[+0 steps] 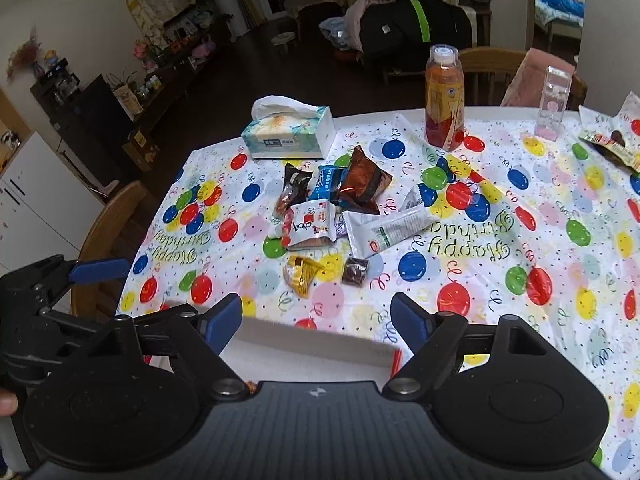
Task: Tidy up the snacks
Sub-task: 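Reach the left tool to the yellow wrapper while the right tool reaches the brown candy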
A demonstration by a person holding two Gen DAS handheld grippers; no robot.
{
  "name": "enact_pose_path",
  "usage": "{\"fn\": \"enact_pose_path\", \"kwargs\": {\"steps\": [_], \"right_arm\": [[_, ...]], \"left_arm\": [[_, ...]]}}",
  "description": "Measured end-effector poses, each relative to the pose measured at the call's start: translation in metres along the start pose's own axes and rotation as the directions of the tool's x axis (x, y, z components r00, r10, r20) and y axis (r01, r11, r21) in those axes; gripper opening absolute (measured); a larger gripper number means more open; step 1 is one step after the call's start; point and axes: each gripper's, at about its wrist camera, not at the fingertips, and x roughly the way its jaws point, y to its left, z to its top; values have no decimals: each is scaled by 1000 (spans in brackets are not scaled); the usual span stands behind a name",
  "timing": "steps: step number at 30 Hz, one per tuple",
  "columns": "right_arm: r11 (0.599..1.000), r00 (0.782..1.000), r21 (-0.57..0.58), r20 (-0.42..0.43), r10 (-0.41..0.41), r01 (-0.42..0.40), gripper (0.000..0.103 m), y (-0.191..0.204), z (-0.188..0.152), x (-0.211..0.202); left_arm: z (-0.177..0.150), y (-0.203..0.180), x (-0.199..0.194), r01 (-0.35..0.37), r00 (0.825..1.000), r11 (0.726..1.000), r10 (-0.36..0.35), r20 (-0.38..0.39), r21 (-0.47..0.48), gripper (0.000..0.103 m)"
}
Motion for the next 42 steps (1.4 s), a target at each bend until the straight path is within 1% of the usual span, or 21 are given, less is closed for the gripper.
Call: {"fn": "enact_pose_path", "kwargs": {"steps": [4, 8, 17, 25, 31, 32, 34, 38, 39, 42], "right_arm": [[1000, 1000, 24, -27, 7, -7, 82, -8, 16, 19], [1000, 999, 19, -51, 2, -1, 82, -14, 31, 39], [998, 990, 59, -143, -5, 14, 81, -34, 54, 98], [994, 975, 105, -223, 4, 20, 81, -50, 60, 148], [991, 963, 131, -270, 5, 32, 81, -56, 60, 180], [990, 961, 137, -276, 5, 34, 81, -58, 60, 185], [988, 955, 152, -295, 12, 35, 81, -62, 59, 195], [985, 946, 167, -323, 11, 46, 81, -66, 55, 212], [985, 944, 168, -329, 9, 49, 77, -66, 54, 216], [984, 938, 169, -346, 7, 55, 72, -67, 52, 225]], "left_arm": [[13, 1, 14, -22, 1000, 1000, 22, 2, -22, 102], [25, 1, 31, -43, 999, 998, 43, -9, -34, 102], [36, 3, 85, -76, 993, 996, 71, -95, -46, 102], [33, 10, 135, -111, 976, 993, 100, -194, -44, 102], [30, 19, 166, -126, 960, 988, 100, -261, -84, 101], [29, 21, 171, -130, 958, 987, 102, -270, -90, 100], [28, 25, 178, -131, 955, 985, 95, -282, -109, 94], [26, 28, 190, -109, 951, 984, 63, -303, -139, 87], [26, 28, 194, -103, 949, 984, 55, -309, -143, 84], [24, 27, 204, -96, 941, 985, 43, -336, -142, 77]]}}
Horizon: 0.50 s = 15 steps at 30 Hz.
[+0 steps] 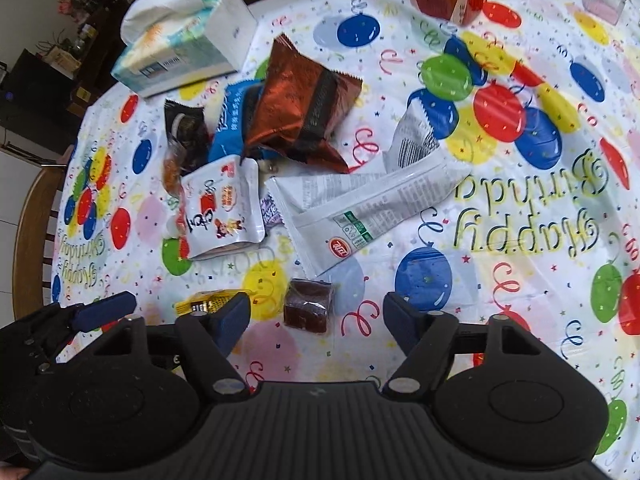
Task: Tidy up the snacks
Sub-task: 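Reach the left tool to the yellow wrapper while the right tool reaches the brown candy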
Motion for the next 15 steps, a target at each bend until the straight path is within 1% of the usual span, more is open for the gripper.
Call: {"fn": "enact_pose_path", "kwargs": {"steps": [1, 3, 5, 7, 9, 12, 15], "right_arm": [[1000, 1000, -2, -4, -3, 3, 70, 0, 0, 3], [1000, 1000, -4, -13, -6, 6, 60, 1, 1, 7], [1000, 1000, -7, -22, -6, 6, 56, 2, 1, 11], [1000, 1000, -10, -28, -6, 6, 51, 2, 1, 14], [1000, 999, -11, -34, -6, 6, 44, 2, 0, 16], [1000, 999, -11, -40, -2, 2, 37, 2, -1, 19], [1000, 999, -16, -44, 5, -6, 32, 4, -2, 21]], "left_arm": [[0, -1, 3, -2, 1000, 1000, 2, -9, 2, 74], [0, -2, 9, 2, 1000, 1000, -2, -25, 4, 70], [0, -2, 13, 12, 999, 1000, -12, -37, 3, 65], [0, -3, 15, 16, 999, 1000, -15, -48, 6, 57], [0, -4, 18, 21, 998, 1000, -21, -56, 6, 53], [0, -3, 20, 43, 997, 999, -43, -62, -9, 48], [1, -2, 22, 54, 996, 998, -55, -70, -17, 32]]}}
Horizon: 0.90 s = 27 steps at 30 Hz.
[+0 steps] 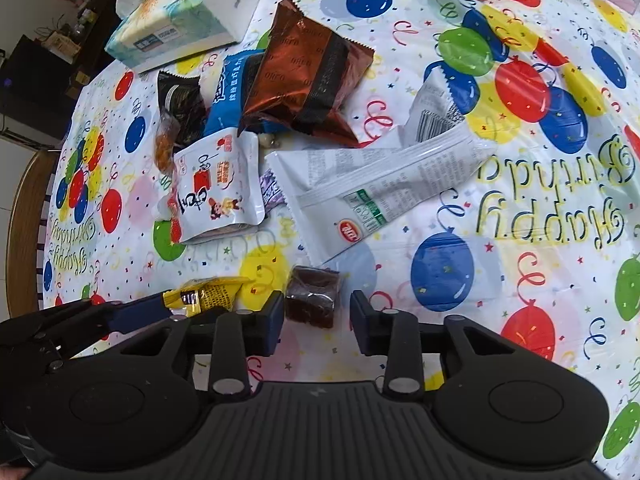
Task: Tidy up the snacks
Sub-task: 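Reach the left tool to the yellow wrapper while the right tool reaches the brown candy, then close the left tool on the yellow wrapper while the right tool grips the brown candy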
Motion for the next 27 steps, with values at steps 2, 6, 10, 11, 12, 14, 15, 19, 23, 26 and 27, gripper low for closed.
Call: {"fn": "enact_pose_path", "kwargs": {"steps": [2, 6, 10, 11, 12, 14, 15, 19, 23, 26, 27], "right_arm": [[1000, 1000, -2, 2, 6, -6, 28, 1, -1, 0], [1000, 1000, -10, 10, -3, 3, 26, 3, -2, -2], [1000, 1000, -7, 15, 1, -1, 20, 3, -6, -7], [1000, 1000, -5, 18, 2, -2, 16, 3, -7, -9], [1000, 1000, -3, 21, 4, -4, 15, 3, -8, -11], [1000, 1000, -7, 31, 1, -1, 14, 4, -10, -16], [1000, 999, -10, 36, -1, 1, 13, 4, -12, -19], [1000, 999, -5, 54, 5, -5, 10, 4, -16, -29], [1000, 998, -7, 61, 18, -18, 10, 7, -18, -36], [1000, 997, 6, 73, 28, -29, 10, 8, -19, -37], [1000, 997, 7, 75, 27, -28, 11, 9, -19, -36]], "left_arm": [[0, 1, 0, -2, 1000, 1000, 2, 1, 0, 29], [-2, 4, -1, 6, 1000, 1000, -6, 8, -14, 25], [-3, 6, -5, 9, 1000, 1000, -9, 17, -24, 23], [-3, 7, -6, 11, 1000, 1000, -11, 19, -26, 23], [-4, 7, -8, 15, 1000, 999, -14, 22, -29, 23], [-5, 8, -12, 20, 999, 999, -19, 29, -29, 23], [-6, 7, -14, 21, 999, 999, -20, 33, -28, 23], [-10, 8, -24, 27, 998, 999, -25, 49, -24, 23], [-14, 8, -33, 27, 998, 1000, -26, 65, -15, 23], [-19, 9, -37, 20, 997, 1000, -20, 72, -7, 23], [-20, 9, -38, 18, 997, 1000, -17, 74, -4, 23]]}}
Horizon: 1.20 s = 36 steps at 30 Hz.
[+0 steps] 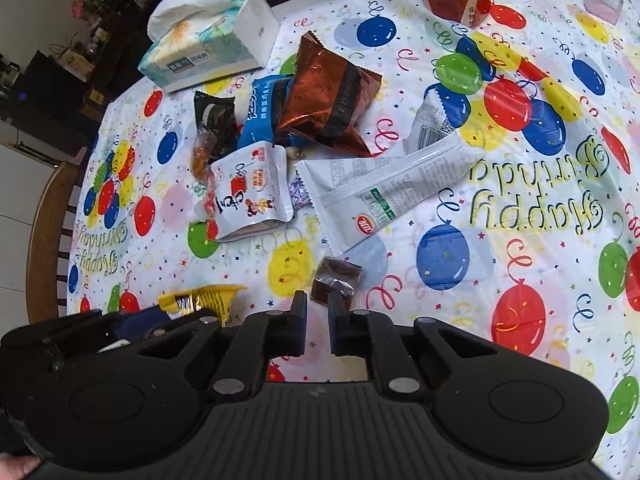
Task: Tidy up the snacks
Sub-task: 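Close the left tool on the yellow wrapper while the right tool grips the brown candy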
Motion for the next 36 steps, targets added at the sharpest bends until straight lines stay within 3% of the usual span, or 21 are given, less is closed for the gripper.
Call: {"fn": "enact_pose_path", "kwargs": {"steps": [7, 10, 12, 13, 23, 30, 36], "right_arm": [[999, 999, -19, 1, -40, 40, 15, 8, 2, 6], [997, 998, -23, -9, -69, 69, 35, 9, 4, 11], [996, 996, -25, 0, -86, 86, 64, 8, 4, 14], [995, 995, -30, 6, -96, 96, 66, 8, 5, 15], [993, 993, -23, -24, -113, 112, 65, 11, 9, 36], [987, 988, -50, -29, -151, 150, 33, 17, 9, 46], [985, 987, -61, -16, -162, 161, 30, 18, 5, 45]], "left_arm": [[-5, 6, -6, 4, 1000, 1000, -4, 8, -12, 23], [-5, 8, -7, 6, 1000, 1000, -6, 10, -18, 23], [-4, 9, -8, 7, 1000, 1000, -7, 11, -22, 23], [-4, 9, -8, 7, 1000, 1000, -7, 11, -23, 23], [-3, 9, -3, 4, 1000, 1000, -4, 4, -24, 23], [-4, 9, -2, 2, 1000, 1000, -2, 1, -19, 23], [-5, 10, -3, 0, 1000, 1000, 0, 3, -19, 23]]}}
